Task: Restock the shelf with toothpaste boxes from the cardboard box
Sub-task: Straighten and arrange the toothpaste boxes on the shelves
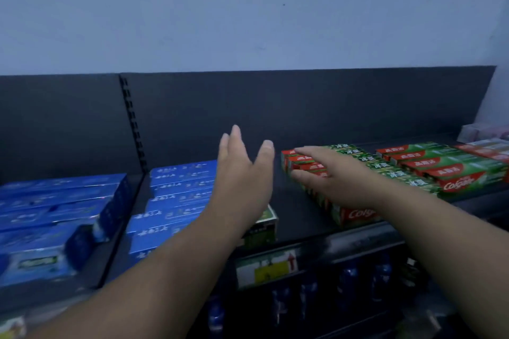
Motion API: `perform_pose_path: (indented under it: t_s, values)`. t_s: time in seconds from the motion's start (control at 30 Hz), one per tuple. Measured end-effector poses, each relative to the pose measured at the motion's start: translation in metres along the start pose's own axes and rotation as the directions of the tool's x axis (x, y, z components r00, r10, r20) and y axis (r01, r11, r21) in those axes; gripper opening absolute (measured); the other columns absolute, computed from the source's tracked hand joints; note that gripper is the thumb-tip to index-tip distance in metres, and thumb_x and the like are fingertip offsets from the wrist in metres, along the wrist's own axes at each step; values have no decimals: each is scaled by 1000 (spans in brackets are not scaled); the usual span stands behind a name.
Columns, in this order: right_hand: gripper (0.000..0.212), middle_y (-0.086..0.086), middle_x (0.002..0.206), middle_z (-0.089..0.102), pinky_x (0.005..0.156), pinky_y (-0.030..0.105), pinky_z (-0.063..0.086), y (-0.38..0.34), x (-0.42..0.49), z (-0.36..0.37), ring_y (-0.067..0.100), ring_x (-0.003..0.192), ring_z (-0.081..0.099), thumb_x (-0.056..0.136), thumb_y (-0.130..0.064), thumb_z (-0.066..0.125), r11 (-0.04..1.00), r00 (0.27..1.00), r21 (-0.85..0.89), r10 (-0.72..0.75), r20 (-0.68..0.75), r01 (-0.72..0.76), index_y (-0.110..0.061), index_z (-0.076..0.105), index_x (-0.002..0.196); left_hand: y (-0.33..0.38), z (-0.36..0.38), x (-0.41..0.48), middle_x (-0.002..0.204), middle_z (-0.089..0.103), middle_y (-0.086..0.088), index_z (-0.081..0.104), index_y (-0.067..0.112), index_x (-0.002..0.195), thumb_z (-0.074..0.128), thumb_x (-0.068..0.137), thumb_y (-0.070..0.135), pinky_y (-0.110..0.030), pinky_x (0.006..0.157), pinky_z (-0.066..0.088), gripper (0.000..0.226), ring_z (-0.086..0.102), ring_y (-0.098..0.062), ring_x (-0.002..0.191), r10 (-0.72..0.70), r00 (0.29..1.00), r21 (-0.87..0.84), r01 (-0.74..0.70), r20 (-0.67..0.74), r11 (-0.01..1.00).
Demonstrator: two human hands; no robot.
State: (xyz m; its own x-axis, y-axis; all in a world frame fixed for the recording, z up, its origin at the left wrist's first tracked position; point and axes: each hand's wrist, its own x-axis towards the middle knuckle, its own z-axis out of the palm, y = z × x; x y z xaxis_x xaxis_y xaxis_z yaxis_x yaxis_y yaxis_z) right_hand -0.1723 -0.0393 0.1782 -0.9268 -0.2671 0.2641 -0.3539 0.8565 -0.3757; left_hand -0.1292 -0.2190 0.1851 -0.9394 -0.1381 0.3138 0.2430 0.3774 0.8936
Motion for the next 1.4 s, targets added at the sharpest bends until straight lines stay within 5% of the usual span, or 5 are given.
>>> perform_pose_path:
  t_s: [0.33, 0.5, 0.7, 1.0, 1.4]
  values:
    - [44, -6, 150, 42, 102, 30, 42, -85, -32, 67, 15, 131, 44, 101, -37, 48, 976, 990, 172, 120, 75, -132, -33, 42, 144, -71, -124, -49, 160, 11, 10, 15, 29, 152, 42, 99, 38, -40, 119, 17, 61, 13, -11, 146, -122, 991, 131, 128, -52, 983]
    - [39, 5, 139, 54, 54, 11, 26, -93, -43, 78, -6, 62, 30, 104, -33, 41, 960, 981, 200, 189, 48, -195, -34, 44, 143, -89, -126, -65, 161, -4, 9, 9, 26, 153, 41, 100, 38, -36, 117, 10, 63, 1, -12, 147, -236, 972, 130, 236, -20, 963]
    - [39, -1, 135, 54, 75, 27, 49, -94, -44, 74, 7, 84, 55, 103, -32, 41, 961, 977, 181, 212, 8, -210, -33, 44, 142, -83, -118, -66, 161, 7, 5, 5, 29, 154, 37, 100, 43, -34, 116, 13, 64, 12, -15, 147, -295, 954, 33, 293, 52, 955]
    - [45, -6, 150, 40, 94, 25, 35, -85, -31, 56, 13, 130, 41, 105, -35, 36, 843, 956, 451, 269, 118, -293, -27, 33, 149, -69, -102, -60, 161, 4, 12, 3, 34, 153, 34, 98, 50, -40, 117, 16, 64, 12, -15, 147, -342, 940, -96, 339, -18, 936]
    - [48, 0, 149, 42, 64, 19, 38, -69, 19, 46, 8, 101, 45, 105, -37, 34, 905, 964, 339, 213, 158, -255, -25, 30, 152, -62, -105, -9, 160, 14, 4, 12, 21, 154, 27, 100, 51, -38, 115, 15, 63, 15, -20, 146, -382, 911, 9, 388, -159, 922]
